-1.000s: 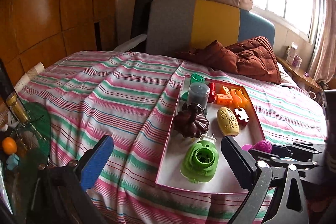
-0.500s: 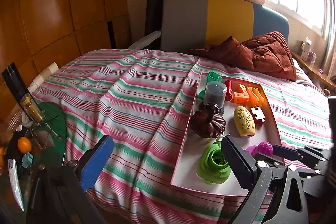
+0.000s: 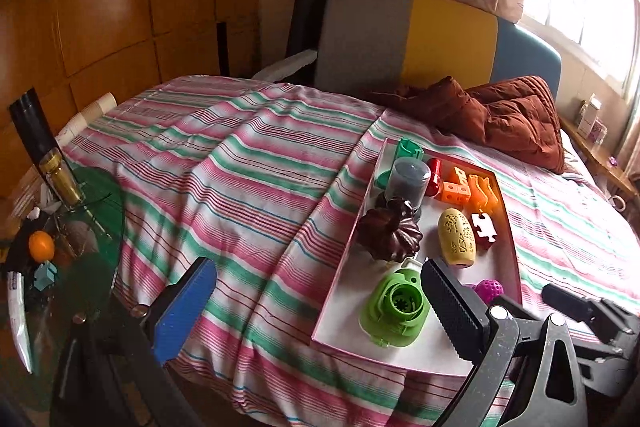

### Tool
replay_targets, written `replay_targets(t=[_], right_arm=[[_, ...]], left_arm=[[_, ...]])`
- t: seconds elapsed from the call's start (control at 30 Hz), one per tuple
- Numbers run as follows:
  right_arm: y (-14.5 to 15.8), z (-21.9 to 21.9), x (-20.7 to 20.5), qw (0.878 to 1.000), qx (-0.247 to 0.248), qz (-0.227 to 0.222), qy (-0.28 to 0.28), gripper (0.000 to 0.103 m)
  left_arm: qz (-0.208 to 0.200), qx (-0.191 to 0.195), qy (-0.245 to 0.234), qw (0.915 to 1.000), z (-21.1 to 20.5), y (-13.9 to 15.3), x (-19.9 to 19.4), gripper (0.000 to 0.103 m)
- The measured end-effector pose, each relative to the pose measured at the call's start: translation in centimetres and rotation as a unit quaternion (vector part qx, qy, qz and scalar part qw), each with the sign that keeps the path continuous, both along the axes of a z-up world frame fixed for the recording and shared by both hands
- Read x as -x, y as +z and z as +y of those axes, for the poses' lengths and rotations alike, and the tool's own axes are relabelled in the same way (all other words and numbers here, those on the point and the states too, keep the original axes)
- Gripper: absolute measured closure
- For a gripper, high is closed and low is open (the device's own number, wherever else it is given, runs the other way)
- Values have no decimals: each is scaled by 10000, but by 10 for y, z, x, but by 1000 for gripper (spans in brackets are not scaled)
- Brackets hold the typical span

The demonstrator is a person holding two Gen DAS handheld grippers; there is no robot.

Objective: Organize rigid objects

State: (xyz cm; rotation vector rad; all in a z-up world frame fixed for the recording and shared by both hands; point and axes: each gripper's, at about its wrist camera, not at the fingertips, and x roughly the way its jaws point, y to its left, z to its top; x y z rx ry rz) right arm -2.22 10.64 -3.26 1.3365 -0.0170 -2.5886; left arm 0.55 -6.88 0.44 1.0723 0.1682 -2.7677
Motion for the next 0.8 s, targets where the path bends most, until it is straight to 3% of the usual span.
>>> replay_targets(t=[0.13, 0.3, 0.8], right_arm=[[11, 0, -4, 9995, -115, 231, -203, 28], [12, 6, -3, 9984, -155, 261, -475, 27], [14, 18, -1, 9960, -206, 341, -798, 27]], left_arm=[[55, 376, 187, 9991, 3, 3, -3, 0], [66, 650, 44, 9979, 7, 3, -5, 0], [81, 441, -621, 9971, 26, 7, -12, 0]])
